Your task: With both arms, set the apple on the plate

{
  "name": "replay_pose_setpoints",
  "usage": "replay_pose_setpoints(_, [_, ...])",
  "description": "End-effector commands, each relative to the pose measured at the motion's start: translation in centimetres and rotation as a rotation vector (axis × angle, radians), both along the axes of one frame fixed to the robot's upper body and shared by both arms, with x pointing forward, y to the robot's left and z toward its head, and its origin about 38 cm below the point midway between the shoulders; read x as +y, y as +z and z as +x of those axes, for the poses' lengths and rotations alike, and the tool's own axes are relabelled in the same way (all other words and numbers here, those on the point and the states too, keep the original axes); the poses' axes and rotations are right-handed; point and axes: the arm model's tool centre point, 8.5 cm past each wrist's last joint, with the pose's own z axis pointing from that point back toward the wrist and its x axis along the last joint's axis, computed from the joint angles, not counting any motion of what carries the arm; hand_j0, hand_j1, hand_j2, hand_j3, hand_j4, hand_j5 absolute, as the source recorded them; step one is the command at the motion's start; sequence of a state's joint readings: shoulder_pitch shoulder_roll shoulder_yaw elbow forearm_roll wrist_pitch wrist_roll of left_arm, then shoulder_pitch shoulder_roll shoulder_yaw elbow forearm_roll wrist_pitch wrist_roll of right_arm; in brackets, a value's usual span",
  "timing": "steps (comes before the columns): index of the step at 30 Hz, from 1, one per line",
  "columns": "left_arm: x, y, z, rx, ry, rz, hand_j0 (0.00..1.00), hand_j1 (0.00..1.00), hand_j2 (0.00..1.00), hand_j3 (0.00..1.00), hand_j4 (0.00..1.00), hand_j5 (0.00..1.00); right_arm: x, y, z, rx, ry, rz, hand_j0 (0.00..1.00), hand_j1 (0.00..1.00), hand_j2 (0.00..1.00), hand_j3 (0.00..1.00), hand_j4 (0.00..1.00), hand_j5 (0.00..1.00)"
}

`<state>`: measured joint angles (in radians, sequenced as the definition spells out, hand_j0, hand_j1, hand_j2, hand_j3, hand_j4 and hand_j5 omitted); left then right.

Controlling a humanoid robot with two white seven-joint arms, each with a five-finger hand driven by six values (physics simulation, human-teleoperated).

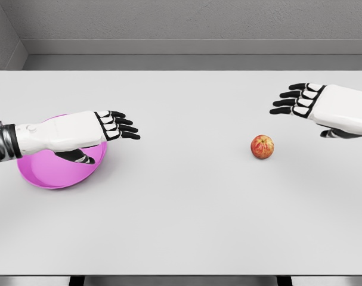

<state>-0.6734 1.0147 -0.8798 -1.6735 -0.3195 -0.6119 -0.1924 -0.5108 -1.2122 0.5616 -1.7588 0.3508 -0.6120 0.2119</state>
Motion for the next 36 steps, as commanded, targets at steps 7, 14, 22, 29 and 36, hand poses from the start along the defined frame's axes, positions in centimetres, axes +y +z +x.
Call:
replay_pose_setpoints(7, [0.0, 0.1, 0.0, 0.003, 0.001, -0.006, 1.00, 1.00, 1.00, 1.00, 1.00, 1.00, 0.0, 1.6, 0.3, -0.031, -0.002, 0.018, 1.00, 1.00, 1.00, 1.00, 1.00, 1.00])
replay_pose_setpoints(14, [-0.6, -0.4, 0.0, 0.020, -0.013, 0.014, 1.00, 1.00, 1.00, 1.00, 1.00, 1.00, -0.3, 1.0, 0.2, -0.001, -0.011, 0.034, 1.00, 1.00, 1.00, 1.00, 1.00, 1.00])
replay_pose_setpoints(22, [-0.6, -0.4, 0.0, 0.020, -0.013, 0.014, 1.00, 1.00, 1.00, 1.00, 1.00, 1.00, -0.8, 0.5, 0.3, 0.017, -0.027, 0.032, 1.00, 1.00, 1.00, 1.00, 1.00, 1.00])
replay_pose_setpoints(29, [-0.6, -0.4, 0.0, 0.022, -0.014, 0.020, 1.00, 1.00, 1.00, 1.00, 1.00, 1.00, -1.5, -3.6, 0.5, 0.306, -0.066, 0.021, 1.00, 1.00, 1.00, 1.00, 1.00, 1.00])
replay_pose_setpoints(36, [-0.6, -0.4, 0.0, 0.022, -0.014, 0.021, 1.00, 1.00, 1.00, 1.00, 1.00, 1.00, -0.8, -4.5, 0.8, 0.437, -0.042, 0.126, 1.00, 1.00, 1.00, 1.00, 1.00, 1.00])
